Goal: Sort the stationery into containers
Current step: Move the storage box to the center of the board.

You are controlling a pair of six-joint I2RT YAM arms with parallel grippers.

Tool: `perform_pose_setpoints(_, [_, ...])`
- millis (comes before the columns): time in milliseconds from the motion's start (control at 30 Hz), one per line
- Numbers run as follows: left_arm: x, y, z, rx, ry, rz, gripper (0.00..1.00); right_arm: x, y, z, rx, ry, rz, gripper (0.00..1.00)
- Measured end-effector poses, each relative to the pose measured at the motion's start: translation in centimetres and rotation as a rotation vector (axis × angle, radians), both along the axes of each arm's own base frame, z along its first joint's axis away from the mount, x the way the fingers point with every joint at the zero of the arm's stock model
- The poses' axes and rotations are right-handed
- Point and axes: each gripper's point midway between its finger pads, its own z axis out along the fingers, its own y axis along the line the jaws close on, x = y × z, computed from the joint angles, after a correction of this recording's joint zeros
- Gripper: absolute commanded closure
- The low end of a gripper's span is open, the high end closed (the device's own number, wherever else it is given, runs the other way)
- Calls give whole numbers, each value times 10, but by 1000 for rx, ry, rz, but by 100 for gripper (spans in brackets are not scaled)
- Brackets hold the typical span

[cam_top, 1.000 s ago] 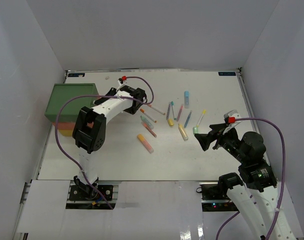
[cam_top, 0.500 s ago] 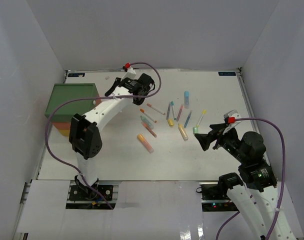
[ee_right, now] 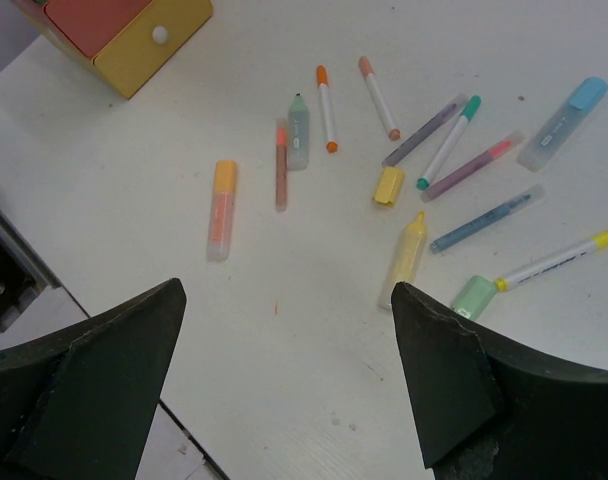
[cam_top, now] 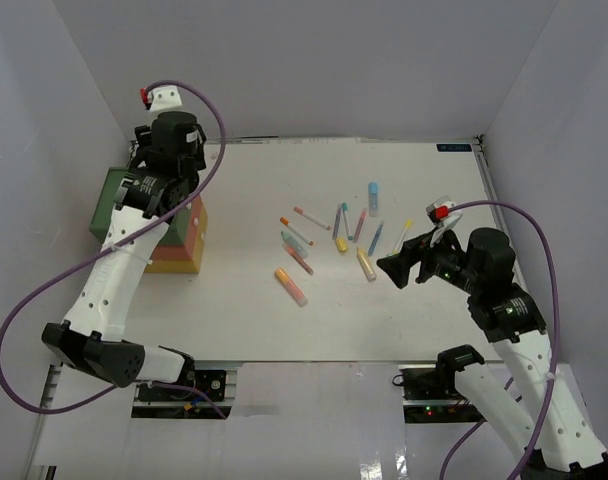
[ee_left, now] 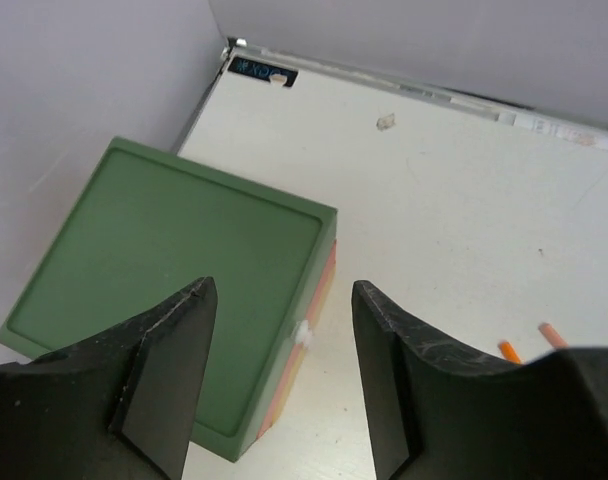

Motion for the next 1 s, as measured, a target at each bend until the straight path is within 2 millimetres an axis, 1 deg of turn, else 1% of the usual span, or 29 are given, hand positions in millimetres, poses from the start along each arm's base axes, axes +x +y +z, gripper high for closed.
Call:
perform_pose_setpoints(33, [1, 10, -6, -19, 13, 1, 31, 4, 3, 4, 1, 14, 10, 10])
perform_pose_setpoints(100, [5, 21, -22, -53, 51, -10, 29, 13, 12, 16, 15, 36, 34, 10])
perform_pose_setpoints(200, [11, 27, -47, -113, 112, -51, 29, 27, 30, 32, 56, 66, 82, 9])
perform_pose_setpoints(267, [12, 31, -64, -149, 147, -70, 29, 33, 46, 33, 70, 98, 124, 5])
perform_pose_setpoints(367, [13, 33, -84, -190, 192, -101, 29, 37, 81, 31, 70, 131, 214, 4])
perform_pose_setpoints(467, [14, 31, -92, -221, 209, -132, 29, 37, 124, 27, 58, 121, 319, 4])
perform_pose_setpoints(500, [14, 29, -94, -231, 212, -144, 29, 39, 138, 25, 52, 102, 353, 7])
perform_pose_setpoints(567, [16, 26, -97, -246, 214, -166, 29, 40, 164, 21, 39, 40, 430, 10])
perform_pose_setpoints(667, [16, 20, -106, -267, 230, -193, 28, 43, 199, 14, 19, -54, 552, 9])
perform_pose_setpoints(733, [15, 18, -113, -280, 244, -206, 28, 50, 221, 13, 19, -99, 623, 7])
perform_pose_setpoints(800, [13, 15, -120, -294, 258, -217, 28, 65, 245, 16, 26, -142, 685, 6])
perform_pose_setpoints(867, [12, 12, -127, -307, 273, -223, 28, 79, 264, 19, 43, -190, 727, 4])
perform_pose_setpoints(900, [11, 11, -129, -312, 281, -229, 29, 83, 271, 19, 51, -207, 747, 4])
perform_pose_setpoints(1000, [12, 7, -129, -331, 276, -246, 29, 92, 286, 16, 74, -243, 793, 2])
